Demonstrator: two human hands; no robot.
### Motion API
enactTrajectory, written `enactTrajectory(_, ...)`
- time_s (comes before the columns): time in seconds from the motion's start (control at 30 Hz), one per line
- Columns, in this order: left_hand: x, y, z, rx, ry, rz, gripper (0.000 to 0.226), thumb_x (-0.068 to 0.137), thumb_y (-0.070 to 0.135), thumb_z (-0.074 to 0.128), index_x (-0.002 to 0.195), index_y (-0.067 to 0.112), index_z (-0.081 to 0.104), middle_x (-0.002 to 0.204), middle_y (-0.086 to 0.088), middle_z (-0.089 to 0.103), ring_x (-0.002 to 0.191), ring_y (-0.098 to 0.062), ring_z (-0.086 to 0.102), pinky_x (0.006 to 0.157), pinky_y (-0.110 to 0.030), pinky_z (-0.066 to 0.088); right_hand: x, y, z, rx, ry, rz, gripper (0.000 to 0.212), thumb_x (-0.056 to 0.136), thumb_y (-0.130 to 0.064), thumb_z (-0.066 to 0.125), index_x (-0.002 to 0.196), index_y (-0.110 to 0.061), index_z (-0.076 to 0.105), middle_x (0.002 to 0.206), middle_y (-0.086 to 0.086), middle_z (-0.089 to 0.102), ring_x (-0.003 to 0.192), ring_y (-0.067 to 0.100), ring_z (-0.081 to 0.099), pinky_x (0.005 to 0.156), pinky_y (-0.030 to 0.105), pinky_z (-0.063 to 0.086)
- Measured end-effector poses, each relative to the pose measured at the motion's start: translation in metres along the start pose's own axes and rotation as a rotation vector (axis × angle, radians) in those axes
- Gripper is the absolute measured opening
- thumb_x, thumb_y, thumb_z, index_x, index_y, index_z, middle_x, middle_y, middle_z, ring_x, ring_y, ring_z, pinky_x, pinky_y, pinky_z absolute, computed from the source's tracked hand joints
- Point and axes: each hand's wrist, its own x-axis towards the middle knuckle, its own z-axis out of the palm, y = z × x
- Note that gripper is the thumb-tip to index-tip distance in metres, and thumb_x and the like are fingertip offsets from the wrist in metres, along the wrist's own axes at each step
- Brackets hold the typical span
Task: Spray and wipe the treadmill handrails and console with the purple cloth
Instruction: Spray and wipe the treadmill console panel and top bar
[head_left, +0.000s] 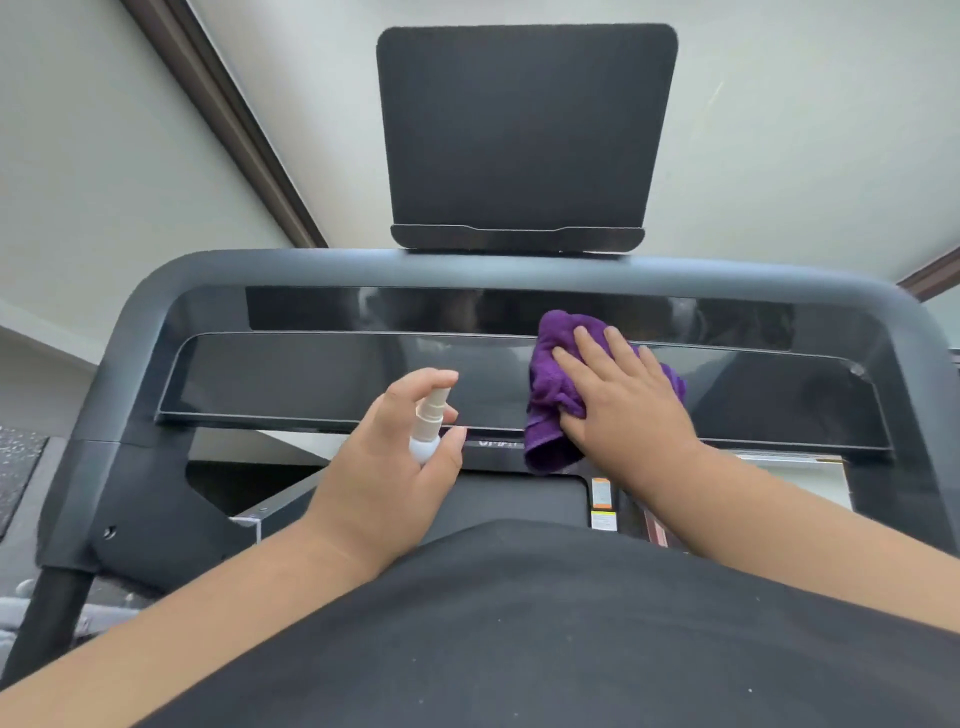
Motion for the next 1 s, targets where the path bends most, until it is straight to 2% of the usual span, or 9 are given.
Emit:
enactTrajectory(0.13,0.002,0.011,0.016,0.029,0.008,-0.044,0.056,0.088,0.031,0.063,0.118,0.068,0.034,0.108,0.029,0.056,0.082,-0.004,0.060,0.073,-0.009,0.039,-0.019,0.038,-0.002,-0.006,-0.006,0.091,0.071,0.088,-0.056,0.041,0.153,-0.030,0.031,0.164,0.002,0.022,0.150,0.032,0.014,0.119,0.052,0.016)
enactTrajectory(0.23,0.009,0.023,0.025,0.038,0.013,-0.052,0.051,0.089,0.032,0.062,0.121,0.063,0.037,0.107,0.026,0.056,0.080,-0.009,0.060,0.073,-0.015,0.042,-0.008,0.015,0.000,-0.033,0.006,0.084,0.077,0.087,-0.067,0.026,0.154,-0.030,0.024,0.165,0.006,0.017,0.150,0.036,0.009,0.118,0.057,0.010)
enactTrajectory(0.33,0.013,0.033,0.035,0.060,-0.003,-0.030,0.048,0.088,0.034,0.061,0.125,0.055,0.037,0.106,0.022,0.058,0.074,-0.010,0.060,0.074,-0.019,0.044,0.009,-0.016,0.002,-0.014,0.021,-0.018,0.087,0.084,-0.078,0.014,0.156,-0.029,0.019,0.165,0.007,0.012,0.150,0.038,0.003,0.116,0.060,0.002)
enactTrajectory(0.47,0.013,0.042,0.048,0.096,-0.058,0.039,0.056,0.091,0.018,0.067,0.126,0.051,0.039,0.110,0.030,0.054,0.086,0.004,0.057,0.079,-0.012,0.041,0.017,-0.017,0.007,0.003,0.022,-0.131,0.074,0.094,-0.065,0.028,0.156,-0.027,0.017,0.166,0.004,0.011,0.151,0.034,0.002,0.118,0.057,0.004)
enactTrajectory(0.57,0.015,0.052,0.054,0.090,-0.088,0.042,0.060,0.091,0.022,0.066,0.120,0.064,0.036,0.109,0.025,0.056,0.079,-0.002,0.062,0.080,-0.025,0.048,0.002,0.013,0.007,0.039,0.032,-0.148,0.071,0.092,-0.061,0.035,0.155,-0.031,0.022,0.165,0.000,0.016,0.151,0.029,0.008,0.120,0.052,0.007)
enactTrajectory(0.63,0.019,0.059,0.059,0.079,-0.106,0.033,0.059,0.089,0.028,0.064,0.118,0.069,0.033,0.107,0.020,0.058,0.071,-0.008,0.065,0.077,-0.032,0.051,-0.013,0.042,0.007,0.060,0.028,-0.103,0.072,0.087,-0.061,0.040,0.153,-0.035,0.027,0.164,-0.003,0.020,0.151,0.027,0.012,0.120,0.050,0.010)
enactTrajectory(0.83,0.028,0.075,0.079,0.086,-0.162,0.051,0.056,0.089,0.031,0.063,0.116,0.070,0.033,0.105,0.023,0.059,0.066,-0.005,0.059,0.069,-0.025,0.045,-0.055,0.126,0.004,0.103,0.052,0.139,0.071,0.081,-0.050,0.049,0.150,-0.035,0.039,0.161,-0.002,0.028,0.150,0.027,0.018,0.120,0.049,0.015)
enactTrajectory(0.93,0.030,0.080,0.086,0.085,-0.172,0.071,0.055,0.087,0.034,0.061,0.115,0.072,0.032,0.106,0.023,0.059,0.070,-0.001,0.058,0.069,-0.021,0.042,-0.054,0.123,0.002,0.090,0.046,0.205,0.071,0.082,-0.051,0.042,0.151,-0.033,0.035,0.163,-0.001,0.024,0.150,0.030,0.015,0.120,0.051,0.012)
enactTrajectory(1.0,0.031,0.085,0.091,0.086,-0.187,0.087,0.057,0.088,0.033,0.062,0.115,0.073,0.032,0.106,0.022,0.059,0.073,0.000,0.058,0.069,-0.017,0.040,-0.049,0.105,0.000,0.080,0.061,0.186,0.071,0.083,-0.052,0.041,0.151,-0.031,0.035,0.163,0.001,0.024,0.150,0.032,0.015,0.119,0.053,0.011)
